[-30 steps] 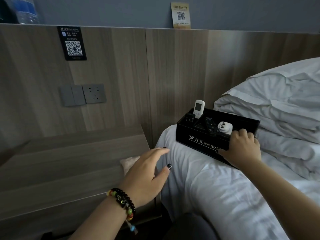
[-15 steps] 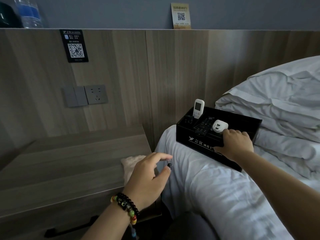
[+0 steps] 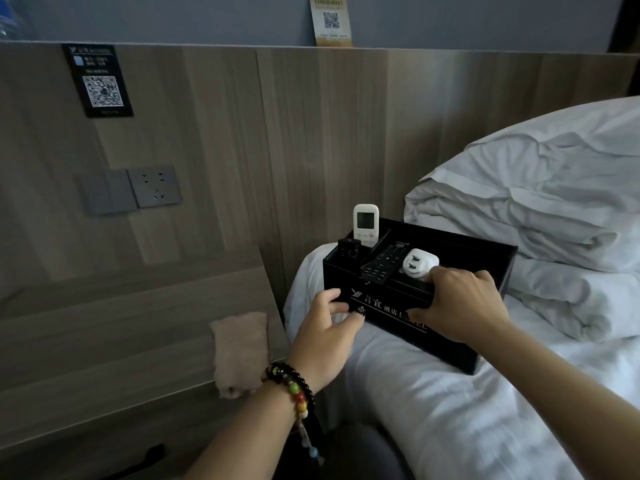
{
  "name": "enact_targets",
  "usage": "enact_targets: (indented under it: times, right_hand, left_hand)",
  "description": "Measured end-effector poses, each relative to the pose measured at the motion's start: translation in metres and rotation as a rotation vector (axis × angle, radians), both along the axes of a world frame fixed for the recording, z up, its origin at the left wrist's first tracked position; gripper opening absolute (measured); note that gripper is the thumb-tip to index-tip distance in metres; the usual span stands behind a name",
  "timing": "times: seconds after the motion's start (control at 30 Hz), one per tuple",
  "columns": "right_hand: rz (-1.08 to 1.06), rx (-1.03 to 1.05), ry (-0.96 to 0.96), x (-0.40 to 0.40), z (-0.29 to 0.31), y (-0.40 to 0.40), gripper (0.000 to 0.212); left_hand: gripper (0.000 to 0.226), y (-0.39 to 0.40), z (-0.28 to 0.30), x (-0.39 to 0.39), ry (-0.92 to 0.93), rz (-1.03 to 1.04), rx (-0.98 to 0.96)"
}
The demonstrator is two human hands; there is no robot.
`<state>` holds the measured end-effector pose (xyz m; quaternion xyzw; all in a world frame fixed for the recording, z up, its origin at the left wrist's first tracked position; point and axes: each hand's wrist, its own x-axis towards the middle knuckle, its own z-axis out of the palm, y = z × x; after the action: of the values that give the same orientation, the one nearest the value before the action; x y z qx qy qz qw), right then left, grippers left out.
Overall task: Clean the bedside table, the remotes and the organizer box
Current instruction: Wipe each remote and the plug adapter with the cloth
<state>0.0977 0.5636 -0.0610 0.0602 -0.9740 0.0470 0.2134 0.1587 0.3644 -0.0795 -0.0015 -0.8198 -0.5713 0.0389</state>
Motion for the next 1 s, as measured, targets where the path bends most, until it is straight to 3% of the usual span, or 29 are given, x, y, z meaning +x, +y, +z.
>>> enact_targets:
  times: [0.13,0.27,0.4,0.6,0.73,0.83,1.0]
  right_hand:
    - [-0.006,-0.013,-0.012,0.022,-0.002,-0.002,0.045]
    - [-0.007,-0.038,-0.031,0.027,0.001,-0.001,0.044]
    - [0.023,-0.092,-0.109,0.031,0.016,-0.002,0.041]
    - [0.168,-0.137,0.045,0.029,0.028,-0.015,0.059]
    - [0.282,-0.068,-0.006,0.021,0.015,-0.020,0.068]
    - [0.361,-0.153,0.051,0.017,0.007,-0.020,0.068]
    - [0.473,-0.245,0.200,0.010,0.011,-0.025,0.055]
  left_hand:
    - [0.061,0.019,0.000,-0.015,-0.019,0.050,0.149]
    - [0.036,0.032,0.008,-0.022,-0.007,0.078,0.290]
    - [0.031,0.039,0.014,-0.025,-0.020,0.045,0.376]
    - [0.036,0.044,0.010,-0.025,0.072,0.079,0.273]
    - [0.030,0.040,0.012,-0.023,0.186,0.139,0.288]
    - [0.034,0.030,0.015,-0.019,0.291,0.166,0.273]
    - [0.034,0.010,0.025,-0.008,0.532,0.107,0.084]
